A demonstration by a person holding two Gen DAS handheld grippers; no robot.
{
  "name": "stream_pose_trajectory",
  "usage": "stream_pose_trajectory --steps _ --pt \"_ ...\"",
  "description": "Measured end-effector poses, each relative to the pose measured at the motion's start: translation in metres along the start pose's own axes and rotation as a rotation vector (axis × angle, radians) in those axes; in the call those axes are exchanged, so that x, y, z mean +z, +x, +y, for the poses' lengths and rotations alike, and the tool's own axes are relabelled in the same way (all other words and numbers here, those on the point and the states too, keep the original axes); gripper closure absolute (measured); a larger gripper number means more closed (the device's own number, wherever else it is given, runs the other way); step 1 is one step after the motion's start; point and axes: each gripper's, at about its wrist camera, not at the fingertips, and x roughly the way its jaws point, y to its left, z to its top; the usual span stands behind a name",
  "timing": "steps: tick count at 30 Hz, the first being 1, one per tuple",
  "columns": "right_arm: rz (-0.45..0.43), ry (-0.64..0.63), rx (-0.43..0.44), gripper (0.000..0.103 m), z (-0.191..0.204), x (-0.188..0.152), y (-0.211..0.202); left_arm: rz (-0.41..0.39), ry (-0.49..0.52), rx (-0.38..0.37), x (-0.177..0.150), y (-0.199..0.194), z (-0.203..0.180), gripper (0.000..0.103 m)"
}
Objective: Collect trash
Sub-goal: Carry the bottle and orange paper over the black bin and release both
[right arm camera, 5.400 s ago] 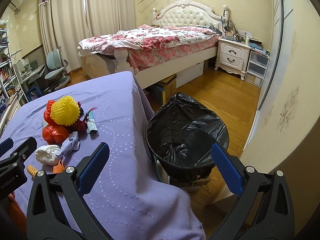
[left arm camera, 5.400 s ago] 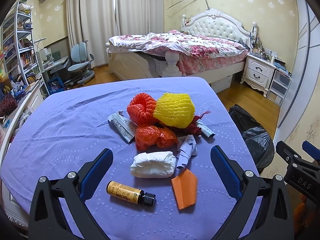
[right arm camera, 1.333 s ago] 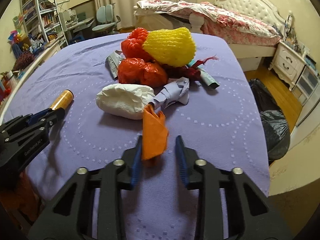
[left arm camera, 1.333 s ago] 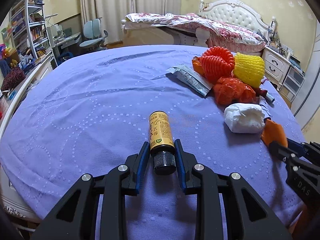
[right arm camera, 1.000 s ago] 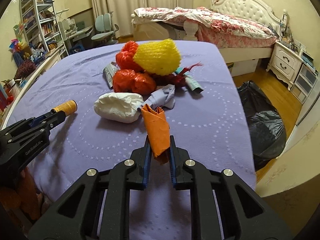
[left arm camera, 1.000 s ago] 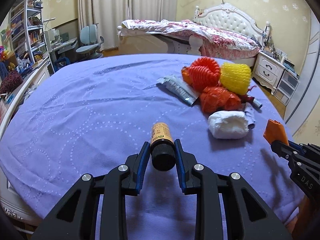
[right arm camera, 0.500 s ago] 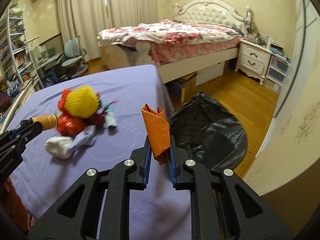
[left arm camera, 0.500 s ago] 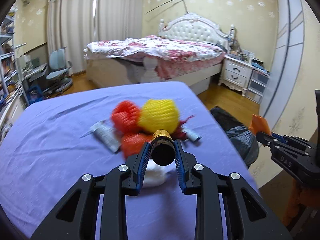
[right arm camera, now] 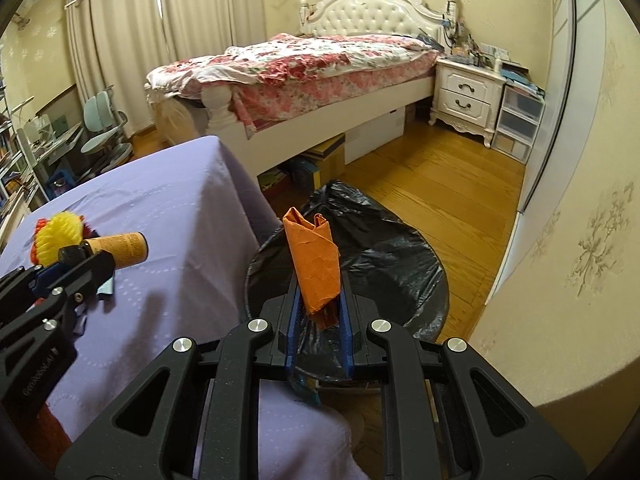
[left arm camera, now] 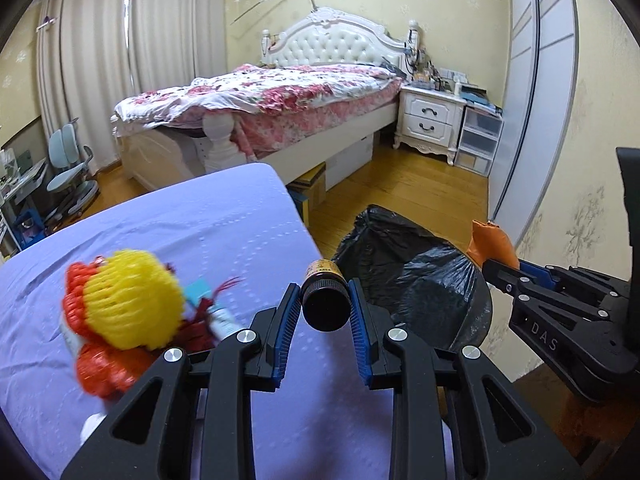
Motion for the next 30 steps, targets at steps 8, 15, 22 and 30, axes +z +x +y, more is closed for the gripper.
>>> stream_pose_trajectory --steps 8,15,22,30 --pt "0.028 0.035 -0.015 0.086 -0.023 0.002 0.024 0.044 0.050 0.003 0.005 0.028 -0.022 0.075" --pt "0.044 0.056 -0.024 0.086 -0.038 0.008 0.041 0.063 0.077 0.005 0.019 0.045 -0.038 0.075" --pt "0.064 0.081 -0.034 0.086 -0.053 0.010 0.056 0.092 0.099 0.015 0.025 0.059 -0.052 0.075" --pt "0.060 0.096 -0.056 0.076 -0.063 0.014 0.059 0.091 0.093 0.029 0.032 0.065 -0.052 0.038"
